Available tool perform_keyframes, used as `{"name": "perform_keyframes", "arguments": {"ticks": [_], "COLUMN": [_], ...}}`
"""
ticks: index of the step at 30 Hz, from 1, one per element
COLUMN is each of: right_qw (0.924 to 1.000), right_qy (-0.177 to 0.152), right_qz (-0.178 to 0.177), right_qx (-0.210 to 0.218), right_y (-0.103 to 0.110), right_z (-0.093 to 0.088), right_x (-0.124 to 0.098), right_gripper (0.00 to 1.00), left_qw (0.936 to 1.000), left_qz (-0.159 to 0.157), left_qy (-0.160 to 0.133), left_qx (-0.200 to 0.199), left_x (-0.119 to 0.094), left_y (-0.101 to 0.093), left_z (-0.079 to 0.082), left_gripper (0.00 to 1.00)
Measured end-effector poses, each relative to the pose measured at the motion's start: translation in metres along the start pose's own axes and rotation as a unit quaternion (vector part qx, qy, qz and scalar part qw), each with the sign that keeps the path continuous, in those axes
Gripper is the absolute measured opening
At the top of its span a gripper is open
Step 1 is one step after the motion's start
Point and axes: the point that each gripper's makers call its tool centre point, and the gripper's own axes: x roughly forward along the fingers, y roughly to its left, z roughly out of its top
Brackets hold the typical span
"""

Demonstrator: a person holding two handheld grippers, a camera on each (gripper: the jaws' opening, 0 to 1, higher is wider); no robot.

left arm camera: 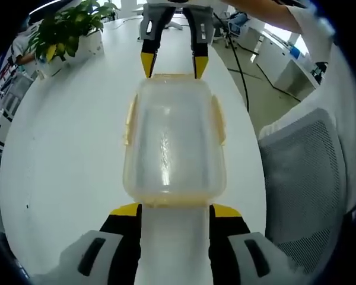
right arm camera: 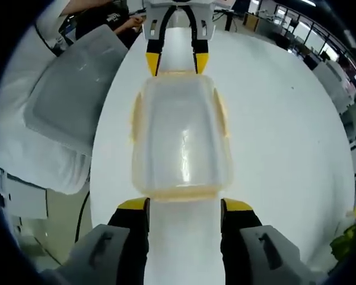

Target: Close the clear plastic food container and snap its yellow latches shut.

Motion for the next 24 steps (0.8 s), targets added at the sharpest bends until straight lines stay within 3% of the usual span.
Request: {"name": "perform_keyframes", "arguments": {"ticks": [4, 5, 8, 12, 14, 17, 18, 19, 20, 22, 23, 24], "right_qw": [0.9999, 0.9999, 0.9974, 0.9934, 0.9910, 0.9842, 0.9793, 0.9747, 0.9662, 0.9549, 0.9448, 0.9323], "right_qy": [0.007, 0.006, 0.023, 0.053, 0.052, 0.044, 0.045, 0.048, 0.047, 0.027, 0.002, -0.023], "right_qz": [-0.002, -0.002, -0.023, -0.034, -0.038, -0.044, -0.048, -0.058, -0.076, -0.088, -0.078, -0.057], "right_qx": [0.009, 0.015, 0.064, 0.096, 0.118, 0.166, 0.191, 0.211, 0.242, 0.282, 0.318, 0.356], "right_y": [0.000, 0.000, -0.008, -0.012, -0.014, -0.016, -0.020, -0.023, -0.029, -0.036, -0.036, -0.032], "right_z": [-0.006, -0.008, -0.020, -0.038, -0.042, -0.043, -0.046, -0.049, -0.051, -0.050, -0.044, -0.037], "right_x": [0.000, -0.001, -0.006, -0.010, -0.013, -0.020, -0.024, -0.027, -0.031, -0.035, -0.036, -0.036], "right_gripper": [0.45, 0.45, 0.42, 0.41, 0.41, 0.37, 0.33, 0.30, 0.28, 0.32, 0.36, 0.38], "left_qw": [0.9996, 0.9981, 0.9944, 0.9834, 0.9733, 0.9486, 0.9374, 0.9305, 0.9146, 0.8920, 0.8814, 0.8657], "left_qz": [0.000, 0.003, 0.009, -0.011, -0.025, -0.028, -0.035, -0.039, -0.049, -0.064, -0.069, -0.074], "left_qy": [0.008, 0.021, 0.026, 0.005, -0.003, -0.013, -0.023, -0.032, -0.043, -0.057, -0.062, -0.069], "left_qx": [-0.026, -0.058, -0.102, -0.181, -0.228, -0.315, -0.346, -0.363, -0.399, -0.444, -0.463, -0.490], "left_x": [-0.002, -0.005, -0.007, -0.012, -0.014, -0.014, -0.014, -0.014, -0.015, -0.016, -0.016, -0.016], "left_y": [0.001, 0.000, 0.005, 0.001, -0.005, -0.003, -0.002, -0.002, -0.003, -0.005, -0.005, -0.005], "left_z": [-0.010, -0.017, -0.023, -0.021, -0.018, -0.017, -0.015, -0.013, -0.009, -0.003, -0.001, 0.001], "left_gripper": [0.44, 0.44, 0.44, 0.48, 0.48, 0.46, 0.46, 0.46, 0.46, 0.46, 0.46, 0.45]}}
